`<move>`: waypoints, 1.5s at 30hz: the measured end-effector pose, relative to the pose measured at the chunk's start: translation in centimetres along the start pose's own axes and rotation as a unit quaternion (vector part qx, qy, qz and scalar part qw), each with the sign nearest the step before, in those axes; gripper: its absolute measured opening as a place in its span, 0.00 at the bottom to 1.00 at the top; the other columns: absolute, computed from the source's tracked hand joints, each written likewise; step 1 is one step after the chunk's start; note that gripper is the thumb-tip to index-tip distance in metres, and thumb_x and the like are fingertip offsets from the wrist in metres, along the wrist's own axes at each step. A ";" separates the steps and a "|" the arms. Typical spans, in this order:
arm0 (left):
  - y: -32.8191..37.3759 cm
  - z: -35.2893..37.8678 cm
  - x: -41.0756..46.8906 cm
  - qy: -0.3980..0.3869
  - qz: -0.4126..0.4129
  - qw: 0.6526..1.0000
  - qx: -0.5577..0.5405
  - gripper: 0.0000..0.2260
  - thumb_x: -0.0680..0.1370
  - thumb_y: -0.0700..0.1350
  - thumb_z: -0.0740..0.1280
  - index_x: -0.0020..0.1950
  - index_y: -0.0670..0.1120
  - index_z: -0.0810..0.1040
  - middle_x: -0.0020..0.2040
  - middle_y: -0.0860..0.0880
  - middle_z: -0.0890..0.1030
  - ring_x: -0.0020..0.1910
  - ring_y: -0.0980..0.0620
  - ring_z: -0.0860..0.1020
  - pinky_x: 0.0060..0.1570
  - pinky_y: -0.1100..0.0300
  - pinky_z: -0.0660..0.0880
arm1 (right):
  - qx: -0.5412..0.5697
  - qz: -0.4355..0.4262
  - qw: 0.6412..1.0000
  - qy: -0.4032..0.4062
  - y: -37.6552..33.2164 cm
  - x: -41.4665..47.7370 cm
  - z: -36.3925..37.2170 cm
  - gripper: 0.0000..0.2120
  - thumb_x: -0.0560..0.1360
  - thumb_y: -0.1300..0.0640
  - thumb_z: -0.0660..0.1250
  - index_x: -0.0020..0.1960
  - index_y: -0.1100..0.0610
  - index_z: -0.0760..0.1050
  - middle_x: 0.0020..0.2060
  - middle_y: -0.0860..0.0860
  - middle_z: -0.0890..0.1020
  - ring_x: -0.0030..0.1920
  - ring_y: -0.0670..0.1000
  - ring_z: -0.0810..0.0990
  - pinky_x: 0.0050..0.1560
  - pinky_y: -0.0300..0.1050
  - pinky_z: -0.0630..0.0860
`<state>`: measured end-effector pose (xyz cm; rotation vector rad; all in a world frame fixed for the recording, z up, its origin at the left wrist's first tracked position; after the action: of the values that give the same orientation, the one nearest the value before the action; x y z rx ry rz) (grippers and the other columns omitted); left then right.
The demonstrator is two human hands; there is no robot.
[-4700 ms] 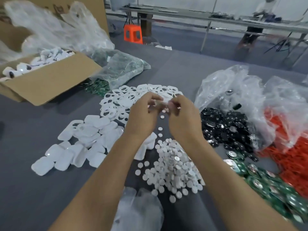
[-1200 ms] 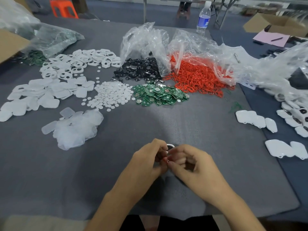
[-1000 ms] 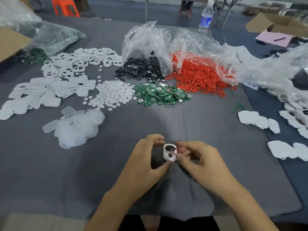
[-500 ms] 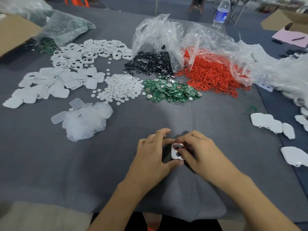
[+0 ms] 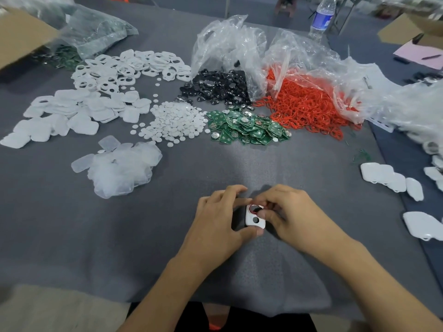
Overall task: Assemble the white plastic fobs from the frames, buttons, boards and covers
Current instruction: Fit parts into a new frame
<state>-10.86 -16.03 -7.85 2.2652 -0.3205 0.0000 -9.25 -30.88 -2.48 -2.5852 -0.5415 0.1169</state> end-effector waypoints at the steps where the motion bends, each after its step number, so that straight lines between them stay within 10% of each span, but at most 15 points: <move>1: 0.1 0.0 0.0 -0.003 0.004 1.000 0.004 0.33 0.68 0.69 0.74 0.68 0.66 0.64 0.63 0.68 0.78 0.70 0.65 0.65 0.68 0.64 0.57 | 0.008 -0.002 1.000 0.017 0.0 -0.2 -0.3 0.08 0.75 0.60 0.72 0.52 0.49 0.82 0.44 0.43 0.80 0.45 0.40 0.77 0.49 0.34 0.73; 10: 1.3 -1.2 0.0 0.054 -0.006 0.978 -0.203 0.07 0.76 0.52 0.75 0.53 0.61 0.84 0.48 0.63 0.86 0.51 0.60 0.84 0.51 0.57 0.79 | 0.352 0.099 0.917 0.157 0.4 -3.0 0.3 0.11 0.79 0.67 0.66 0.49 0.53 0.83 0.38 0.48 0.86 0.40 0.45 0.84 0.46 0.37 0.79; 16: 2.0 -1.5 0.0 0.000 -0.017 0.978 -0.210 0.03 0.78 0.53 0.73 0.50 0.59 0.86 0.44 0.60 0.86 0.46 0.58 0.84 0.47 0.55 0.80 | 0.393 0.089 0.896 0.185 0.1 -3.1 0.1 0.10 0.77 0.68 0.69 0.50 0.55 0.84 0.38 0.47 0.86 0.39 0.41 0.83 0.44 0.30 0.75; 24: 3.6 -2.9 0.2 -0.011 0.022 0.993 -0.113 0.02 0.76 0.47 0.73 0.46 0.54 0.85 0.38 0.61 0.83 0.32 0.68 0.76 0.36 0.76 0.68 | 0.427 0.082 0.880 0.188 -0.3 -3.6 0.2 0.10 0.77 0.68 0.69 0.49 0.55 0.85 0.39 0.49 0.87 0.40 0.42 0.84 0.43 0.31 0.76; 45: 4.0 -2.0 0.1 -0.067 -0.003 0.990 -0.122 0.05 0.76 0.44 0.72 0.43 0.53 0.82 0.32 0.61 0.78 0.31 0.62 0.74 0.34 0.72 0.67 | 0.131 -0.026 0.970 0.202 -1.4 -4.6 -0.8 0.09 0.72 0.61 0.71 0.49 0.50 0.80 0.36 0.45 0.78 0.39 0.47 0.80 0.43 0.39 0.76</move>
<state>-11.44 -17.12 -3.53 2.0277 -0.3636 -0.1867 -13.76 -31.97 -1.17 -2.2485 -0.4086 -0.3294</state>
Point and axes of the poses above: each hand's wrist, its own x-axis towards the middle knuckle, its own z-axis out of the palm, y = z × x, the point moved 7 cm from there along x, towards the middle knuckle
